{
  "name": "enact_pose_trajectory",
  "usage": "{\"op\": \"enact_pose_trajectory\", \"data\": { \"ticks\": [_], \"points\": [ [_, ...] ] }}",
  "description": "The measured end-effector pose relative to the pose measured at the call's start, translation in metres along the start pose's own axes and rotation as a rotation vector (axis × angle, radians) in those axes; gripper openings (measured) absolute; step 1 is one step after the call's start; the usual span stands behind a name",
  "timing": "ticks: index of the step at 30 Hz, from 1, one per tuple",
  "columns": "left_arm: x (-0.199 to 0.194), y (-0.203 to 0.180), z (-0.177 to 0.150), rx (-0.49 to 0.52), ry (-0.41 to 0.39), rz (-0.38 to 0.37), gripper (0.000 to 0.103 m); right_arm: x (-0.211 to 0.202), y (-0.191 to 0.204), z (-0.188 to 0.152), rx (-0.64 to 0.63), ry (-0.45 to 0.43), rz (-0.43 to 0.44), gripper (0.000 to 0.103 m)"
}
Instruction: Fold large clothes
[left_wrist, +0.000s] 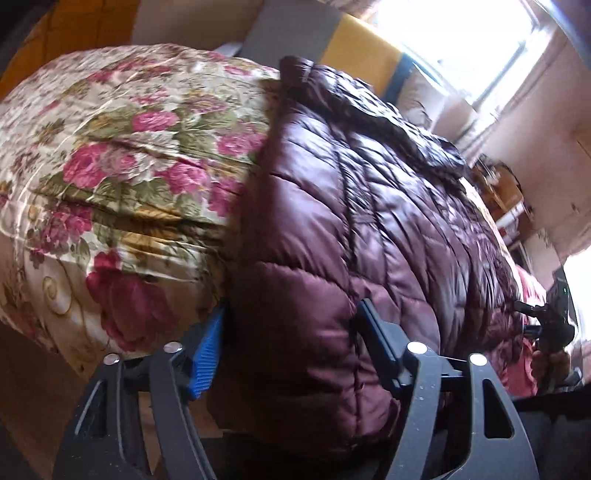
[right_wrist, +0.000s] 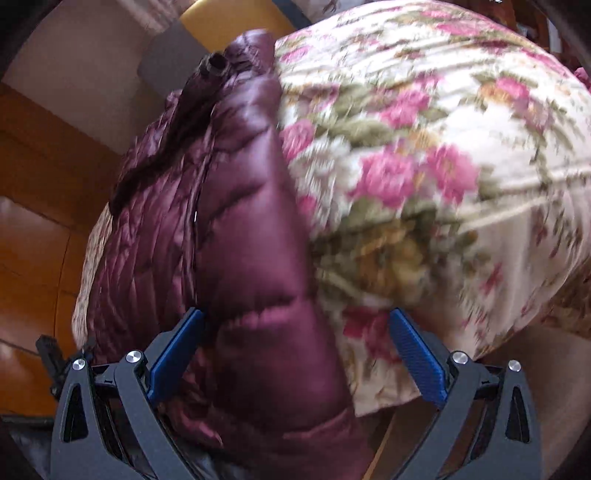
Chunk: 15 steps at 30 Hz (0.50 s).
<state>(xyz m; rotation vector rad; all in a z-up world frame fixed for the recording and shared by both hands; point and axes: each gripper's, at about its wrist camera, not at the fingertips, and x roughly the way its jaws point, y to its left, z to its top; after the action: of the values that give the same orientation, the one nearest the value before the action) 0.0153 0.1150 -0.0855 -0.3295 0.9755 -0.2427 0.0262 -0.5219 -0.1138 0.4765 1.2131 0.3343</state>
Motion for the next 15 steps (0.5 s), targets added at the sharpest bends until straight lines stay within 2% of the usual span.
{"op": "enact_pose_trajectory", "data": {
  "ticks": [1,2,3,5,6,8,11,15],
  "points": [
    [-0.001,-0.002,0.0,0.008,0.009,-0.011,0.054,0.007,0.006,-0.007,-0.03,0.04,-0.005,0.087],
    [-0.002,-0.003,0.001,0.011,0.017,-0.023,0.045,0.011,0.014,-0.012,-0.074,0.062,-0.025,0.068],
    [-0.004,-0.005,0.003,0.019,0.021,-0.032,0.041,0.012,0.021,-0.016,-0.103,0.071,-0.039,0.062],
    [-0.016,-0.006,0.008,0.017,0.015,-0.095,0.032,0.004,0.034,-0.018,-0.143,0.072,-0.01,0.032],
    [-0.024,-0.006,0.012,0.01,0.007,-0.132,0.03,-0.005,0.042,-0.017,-0.166,0.064,-0.003,0.026],
    [-0.045,-0.009,0.025,-0.007,-0.037,-0.213,0.027,-0.034,0.065,-0.012,-0.216,0.009,0.048,0.018],
    [-0.078,-0.02,0.043,0.003,-0.114,-0.307,0.026,-0.085,0.1,-0.009,-0.299,-0.095,0.136,0.016],
    [-0.116,-0.027,0.044,0.003,-0.168,-0.4,0.025,-0.135,0.127,-0.019,-0.362,-0.171,0.21,0.016]
  ]
}}
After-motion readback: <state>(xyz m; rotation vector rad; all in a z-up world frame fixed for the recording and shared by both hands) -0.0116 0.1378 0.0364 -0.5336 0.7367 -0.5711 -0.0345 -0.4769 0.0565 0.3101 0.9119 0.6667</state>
